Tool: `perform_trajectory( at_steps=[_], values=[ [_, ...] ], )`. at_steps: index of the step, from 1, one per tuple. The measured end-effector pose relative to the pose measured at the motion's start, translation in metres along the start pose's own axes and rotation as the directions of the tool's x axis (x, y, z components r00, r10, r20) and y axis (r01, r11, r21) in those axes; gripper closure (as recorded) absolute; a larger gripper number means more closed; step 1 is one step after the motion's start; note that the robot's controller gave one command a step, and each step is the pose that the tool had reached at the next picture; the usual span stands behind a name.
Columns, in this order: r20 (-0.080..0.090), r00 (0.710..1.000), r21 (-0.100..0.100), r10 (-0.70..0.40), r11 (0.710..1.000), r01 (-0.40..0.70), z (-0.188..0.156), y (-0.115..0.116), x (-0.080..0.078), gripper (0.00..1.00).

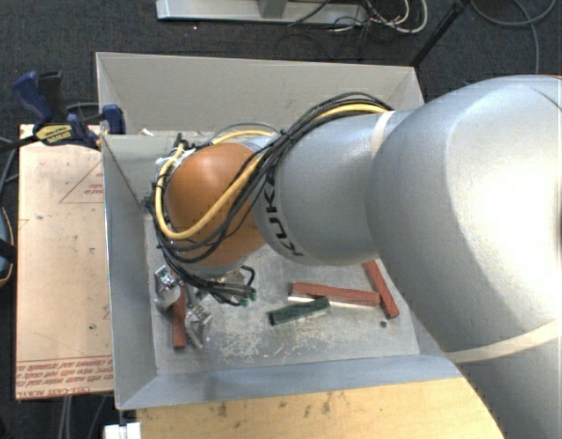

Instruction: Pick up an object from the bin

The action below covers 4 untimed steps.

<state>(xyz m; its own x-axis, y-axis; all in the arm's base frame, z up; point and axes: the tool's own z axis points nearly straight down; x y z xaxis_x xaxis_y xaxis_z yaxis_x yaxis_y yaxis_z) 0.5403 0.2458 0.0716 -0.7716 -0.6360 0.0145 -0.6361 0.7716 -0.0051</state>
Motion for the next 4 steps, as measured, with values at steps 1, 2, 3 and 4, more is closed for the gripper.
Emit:
perform_trajectory(
  at_steps=[1, 2, 3, 4],
  values=[
    [-0.002, 1.000, 0.000, 0.000, 1.000, 0.000, 0.000, 0.000, 0.001, 1.00],
    [-0.015, 1.000, -0.002, -0.002, 1.000, 0.002, -0.005, 0.000, 0.004, 1.00],
    [-0.014, 1.000, -0.006, 0.002, 1.000, -0.002, -0.018, 0.000, 0.009, 1.00],
    [0.012, 1.000, -0.006, 0.004, 1.000, -0.003, -0.033, 0.001, 0.003, 1.00]
  ],
)
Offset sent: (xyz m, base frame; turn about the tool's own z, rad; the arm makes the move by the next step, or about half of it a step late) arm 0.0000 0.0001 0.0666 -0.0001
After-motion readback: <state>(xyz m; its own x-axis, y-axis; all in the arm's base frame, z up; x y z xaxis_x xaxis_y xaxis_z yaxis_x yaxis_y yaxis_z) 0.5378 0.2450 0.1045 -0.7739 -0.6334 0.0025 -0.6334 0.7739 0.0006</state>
